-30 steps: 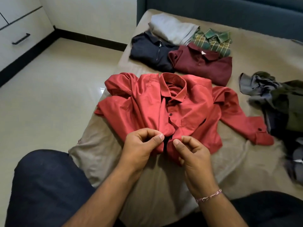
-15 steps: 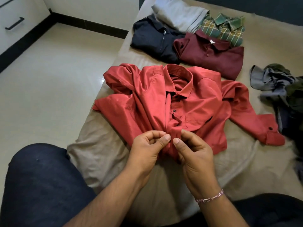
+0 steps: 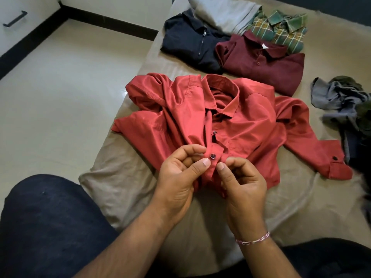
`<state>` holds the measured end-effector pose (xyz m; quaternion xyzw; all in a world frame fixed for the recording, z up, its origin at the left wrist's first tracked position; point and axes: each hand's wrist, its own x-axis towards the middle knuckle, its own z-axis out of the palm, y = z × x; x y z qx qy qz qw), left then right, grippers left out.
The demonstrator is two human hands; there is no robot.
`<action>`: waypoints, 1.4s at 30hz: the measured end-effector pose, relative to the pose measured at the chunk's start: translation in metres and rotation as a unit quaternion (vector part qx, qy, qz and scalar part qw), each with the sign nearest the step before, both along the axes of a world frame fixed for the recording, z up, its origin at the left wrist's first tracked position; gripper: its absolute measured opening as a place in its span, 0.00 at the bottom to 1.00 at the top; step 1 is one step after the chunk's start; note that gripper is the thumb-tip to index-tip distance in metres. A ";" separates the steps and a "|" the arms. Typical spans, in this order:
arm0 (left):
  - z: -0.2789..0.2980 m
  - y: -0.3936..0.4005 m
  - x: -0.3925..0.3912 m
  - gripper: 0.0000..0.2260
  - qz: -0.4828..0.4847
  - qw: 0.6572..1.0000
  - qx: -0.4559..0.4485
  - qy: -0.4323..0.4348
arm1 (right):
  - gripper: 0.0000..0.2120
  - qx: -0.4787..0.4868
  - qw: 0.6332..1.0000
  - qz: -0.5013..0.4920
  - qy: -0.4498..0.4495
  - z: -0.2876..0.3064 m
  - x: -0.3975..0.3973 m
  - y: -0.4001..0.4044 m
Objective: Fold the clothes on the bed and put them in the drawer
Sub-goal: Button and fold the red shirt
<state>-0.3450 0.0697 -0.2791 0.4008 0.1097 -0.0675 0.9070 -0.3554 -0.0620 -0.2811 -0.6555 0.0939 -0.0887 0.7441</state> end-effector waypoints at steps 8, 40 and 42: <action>0.005 -0.006 -0.004 0.06 0.002 0.999 0.040 -0.003 | 0.10 -0.004 1.000 0.010 -0.027 0.004 -0.005 0.001; 0.001 -0.010 -0.008 0.10 0.088 0.969 0.224 -0.056 | 0.09 -0.054 0.998 -0.018 -0.020 0.000 -0.012 0.006; 0.000 -0.010 -0.006 0.10 0.088 0.969 0.227 -0.047 | 0.07 -0.046 0.999 -0.019 -0.008 -0.002 -0.011 0.007</action>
